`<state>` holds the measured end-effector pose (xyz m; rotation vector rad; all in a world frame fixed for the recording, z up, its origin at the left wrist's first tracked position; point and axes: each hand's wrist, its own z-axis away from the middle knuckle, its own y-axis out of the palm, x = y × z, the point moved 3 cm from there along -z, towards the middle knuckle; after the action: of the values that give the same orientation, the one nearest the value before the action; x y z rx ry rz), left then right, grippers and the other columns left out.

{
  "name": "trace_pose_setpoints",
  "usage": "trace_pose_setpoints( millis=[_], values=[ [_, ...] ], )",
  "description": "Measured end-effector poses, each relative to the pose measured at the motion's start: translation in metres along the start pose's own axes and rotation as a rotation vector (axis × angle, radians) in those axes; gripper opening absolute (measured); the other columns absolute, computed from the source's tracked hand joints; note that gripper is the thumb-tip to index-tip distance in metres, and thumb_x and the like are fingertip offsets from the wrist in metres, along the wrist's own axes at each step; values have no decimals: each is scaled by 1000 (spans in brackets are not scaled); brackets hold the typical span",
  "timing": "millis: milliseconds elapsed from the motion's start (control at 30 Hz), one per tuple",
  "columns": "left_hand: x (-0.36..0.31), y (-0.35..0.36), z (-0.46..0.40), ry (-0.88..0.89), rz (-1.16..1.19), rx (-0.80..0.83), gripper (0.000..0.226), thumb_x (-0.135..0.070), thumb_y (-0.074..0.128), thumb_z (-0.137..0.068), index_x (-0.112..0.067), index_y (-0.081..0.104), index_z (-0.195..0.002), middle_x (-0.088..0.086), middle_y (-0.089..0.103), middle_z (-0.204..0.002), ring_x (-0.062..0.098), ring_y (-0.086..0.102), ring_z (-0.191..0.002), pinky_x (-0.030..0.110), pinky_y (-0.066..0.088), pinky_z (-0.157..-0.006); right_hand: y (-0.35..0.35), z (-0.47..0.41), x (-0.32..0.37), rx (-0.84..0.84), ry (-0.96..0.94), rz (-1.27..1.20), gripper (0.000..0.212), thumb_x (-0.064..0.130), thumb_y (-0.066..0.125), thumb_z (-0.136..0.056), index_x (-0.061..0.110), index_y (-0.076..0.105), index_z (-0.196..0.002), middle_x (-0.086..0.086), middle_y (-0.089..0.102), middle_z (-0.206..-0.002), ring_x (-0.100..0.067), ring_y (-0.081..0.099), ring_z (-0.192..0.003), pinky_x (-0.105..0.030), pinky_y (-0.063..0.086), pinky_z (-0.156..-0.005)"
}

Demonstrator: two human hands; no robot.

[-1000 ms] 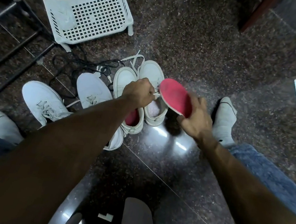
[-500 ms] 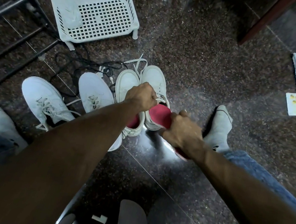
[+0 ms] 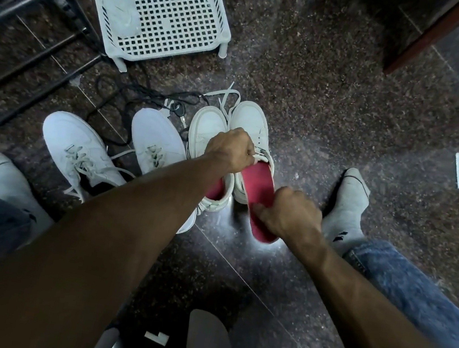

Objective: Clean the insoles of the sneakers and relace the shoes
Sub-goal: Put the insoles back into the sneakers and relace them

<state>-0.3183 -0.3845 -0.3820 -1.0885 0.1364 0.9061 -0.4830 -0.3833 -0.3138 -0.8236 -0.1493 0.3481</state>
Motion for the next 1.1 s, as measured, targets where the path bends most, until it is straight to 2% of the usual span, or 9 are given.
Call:
trace_pose_setpoints(
  millis=[100, 200, 333, 500, 600, 733, 867, 1000, 1100],
  values=[
    [1, 1, 1, 0, 7, -10, 15, -33, 73, -81, -26, 76, -94, -8, 72, -102, 20, 66, -93, 28, 49, -76, 4, -5, 5, -83, -7, -50, 41, 46, 54, -88, 13, 59, -113, -14, 63, -112, -34, 61, -101, -35, 42, -75],
    [3, 1, 1, 2, 9, -13, 15, -32, 73, -81, -26, 76, -94, -9, 71, -107, 20, 66, -96, 30, 52, -81, 12, -17, 6, -145, 75, -318, 28, 34, 56, -88, 16, 65, -108, -15, 66, -110, -36, 61, -103, -35, 45, -80],
    [0, 3, 0, -18, 6, -10, 12, -31, 72, -80, -27, 76, -91, -7, 73, -102, 22, 67, -93, 31, 54, -81, 26, -45, 5, -187, 195, -687, 17, 33, 69, -80, 18, 69, -89, -10, 71, -98, -31, 65, -97, -34, 52, -85],
    [4, 2, 0, -28, 9, -21, 15, -30, 71, -80, -27, 76, -95, -7, 71, -109, 23, 66, -98, 34, 54, -86, 30, -59, 10, -242, 222, -786, 23, 38, 69, -78, 17, 63, -85, -8, 70, -91, -28, 65, -86, -32, 52, -77],
    [2, 2, 0, -17, 15, -9, 15, -31, 72, -81, -27, 76, -95, -8, 72, -108, 21, 67, -97, 32, 54, -84, 40, -43, -3, -77, 246, -916, 34, 43, 69, -77, 11, 58, -70, -12, 68, -72, -32, 66, -57, -42, 58, -56],
    [1, 2, -2, -32, 24, -4, 15, -32, 74, -81, -26, 76, -94, -9, 72, -108, 20, 67, -98, 32, 53, -87, 51, -27, -13, 8, 188, -1006, 32, 28, 65, -89, 1, 60, -74, -19, 63, -61, -23, 49, -37, -24, 38, -36],
    [1, 1, 0, -41, 32, -13, 14, -29, 72, -81, -26, 76, -94, -8, 72, -106, 21, 67, -98, 31, 53, -85, 40, -44, 3, -32, 182, -964, 29, 25, 67, -88, 8, 59, -66, -17, 63, -59, -24, 53, -39, -24, 39, -36],
    [0, 1, 0, -65, 24, -12, 13, -29, 71, -81, -26, 76, -93, -5, 73, -101, 23, 66, -95, 29, 52, -81, 27, -71, 25, -76, 156, -872, 19, 28, 69, -73, 10, 66, -68, -16, 70, -68, -35, 68, -61, -47, 58, -56],
    [1, 0, -1, -73, 28, -16, 12, -31, 71, -81, -27, 76, -91, -5, 73, -99, 24, 66, -93, 28, 50, -78, 29, -77, 29, -71, 178, -871, 21, 27, 63, -66, 9, 69, -74, -15, 70, -71, -34, 70, -64, -49, 59, -58]
  ],
)
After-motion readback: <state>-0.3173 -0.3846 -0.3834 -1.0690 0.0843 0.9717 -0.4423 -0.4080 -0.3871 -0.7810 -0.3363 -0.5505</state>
